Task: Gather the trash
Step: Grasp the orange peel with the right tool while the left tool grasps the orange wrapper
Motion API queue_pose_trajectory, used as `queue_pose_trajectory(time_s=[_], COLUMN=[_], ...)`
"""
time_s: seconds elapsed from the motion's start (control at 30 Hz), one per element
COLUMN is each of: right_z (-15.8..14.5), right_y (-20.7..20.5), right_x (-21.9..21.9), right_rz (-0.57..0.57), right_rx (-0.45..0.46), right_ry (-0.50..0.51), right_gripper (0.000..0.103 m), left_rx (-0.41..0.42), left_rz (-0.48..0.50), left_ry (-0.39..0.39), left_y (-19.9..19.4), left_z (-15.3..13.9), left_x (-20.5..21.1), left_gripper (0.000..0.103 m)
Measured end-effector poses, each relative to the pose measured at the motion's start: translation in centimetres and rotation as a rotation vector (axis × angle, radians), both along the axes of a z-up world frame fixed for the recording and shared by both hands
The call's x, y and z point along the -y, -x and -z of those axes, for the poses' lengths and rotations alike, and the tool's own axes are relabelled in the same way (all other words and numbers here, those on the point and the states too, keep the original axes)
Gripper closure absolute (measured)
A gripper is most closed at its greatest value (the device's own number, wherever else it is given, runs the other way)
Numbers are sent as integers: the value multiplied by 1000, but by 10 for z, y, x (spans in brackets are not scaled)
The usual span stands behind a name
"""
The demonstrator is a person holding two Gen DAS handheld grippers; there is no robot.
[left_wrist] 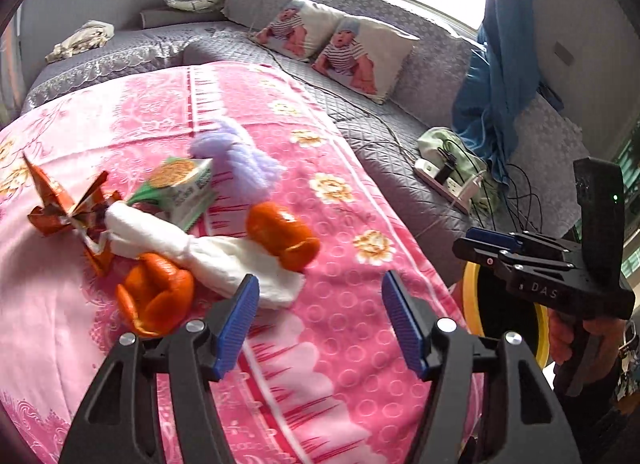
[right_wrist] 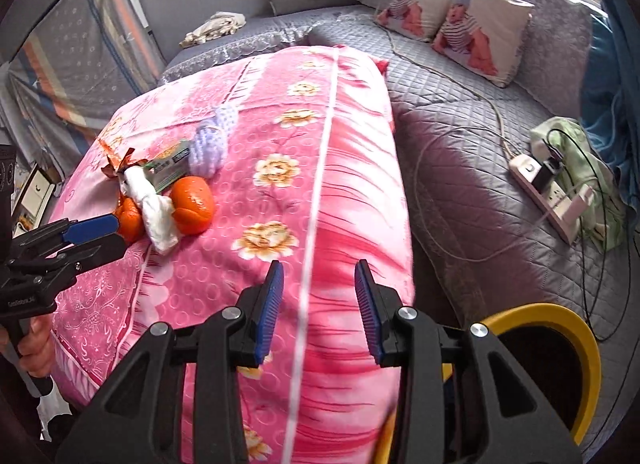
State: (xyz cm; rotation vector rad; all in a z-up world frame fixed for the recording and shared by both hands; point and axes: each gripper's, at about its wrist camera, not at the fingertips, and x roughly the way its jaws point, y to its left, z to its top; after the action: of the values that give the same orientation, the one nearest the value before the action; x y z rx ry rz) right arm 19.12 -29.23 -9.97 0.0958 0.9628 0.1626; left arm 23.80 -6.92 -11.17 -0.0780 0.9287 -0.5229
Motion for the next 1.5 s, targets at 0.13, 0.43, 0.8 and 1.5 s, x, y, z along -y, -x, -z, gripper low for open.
queue_pose_trajectory(time_s=[0.13, 0.43, 0.8, 1.5], right_z=[5, 8, 14, 35], right_y=[-20, -52, -75, -98], right_x=[-36, -90, -122, -131], right_rz=[-62, -141, -186, -200], right_rx=[-8, -1, 3, -58], right_ry=[1, -28, 8, -3], right_gripper=[66, 54, 47, 48], left_rx=[-7, -1, -6, -55], left_rz=[-74, -232, -407, -497], left_ry=[-19, -45, -70, -157], left_y=[-6, -19, -69, -142], left_z=[6, 12, 12, 36], left_x=[-39, -118, -178, -180], left_gripper=[37, 31, 27, 36])
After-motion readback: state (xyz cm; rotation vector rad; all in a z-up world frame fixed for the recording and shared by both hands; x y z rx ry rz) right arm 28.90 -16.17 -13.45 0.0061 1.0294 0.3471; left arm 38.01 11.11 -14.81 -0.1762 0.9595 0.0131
